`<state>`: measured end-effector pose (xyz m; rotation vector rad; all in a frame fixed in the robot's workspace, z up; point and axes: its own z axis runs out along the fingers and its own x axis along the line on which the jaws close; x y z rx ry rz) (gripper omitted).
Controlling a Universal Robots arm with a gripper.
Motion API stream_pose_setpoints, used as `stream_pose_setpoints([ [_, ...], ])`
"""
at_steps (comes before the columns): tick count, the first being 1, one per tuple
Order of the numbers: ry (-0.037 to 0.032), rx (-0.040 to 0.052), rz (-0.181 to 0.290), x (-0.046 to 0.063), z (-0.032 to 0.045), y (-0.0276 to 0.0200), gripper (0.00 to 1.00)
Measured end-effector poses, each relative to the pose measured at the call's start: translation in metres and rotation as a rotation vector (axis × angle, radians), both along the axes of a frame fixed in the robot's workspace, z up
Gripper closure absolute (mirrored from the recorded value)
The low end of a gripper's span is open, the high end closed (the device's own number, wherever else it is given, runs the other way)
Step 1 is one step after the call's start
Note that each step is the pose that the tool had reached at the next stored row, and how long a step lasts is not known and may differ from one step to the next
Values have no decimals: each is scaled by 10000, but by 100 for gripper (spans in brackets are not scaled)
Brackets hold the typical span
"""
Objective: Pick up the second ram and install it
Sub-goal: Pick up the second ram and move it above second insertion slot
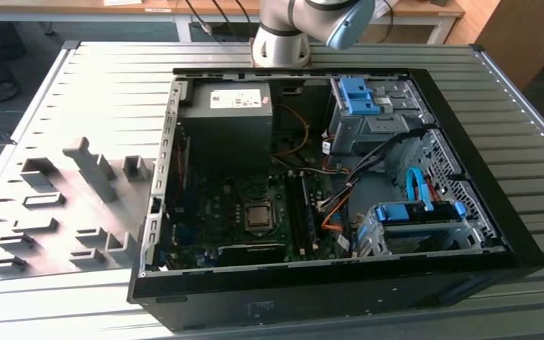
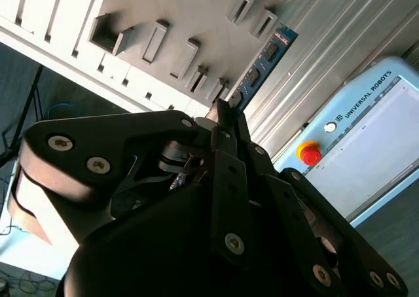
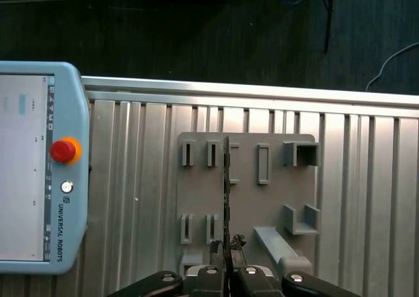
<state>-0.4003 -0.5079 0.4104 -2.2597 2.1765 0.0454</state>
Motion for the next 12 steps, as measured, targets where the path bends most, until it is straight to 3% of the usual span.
stream_pose_setpoints([
  [5,2,-1,1,48,2,0,86],
  [12,1,-1,0,335,1,0,86],
])
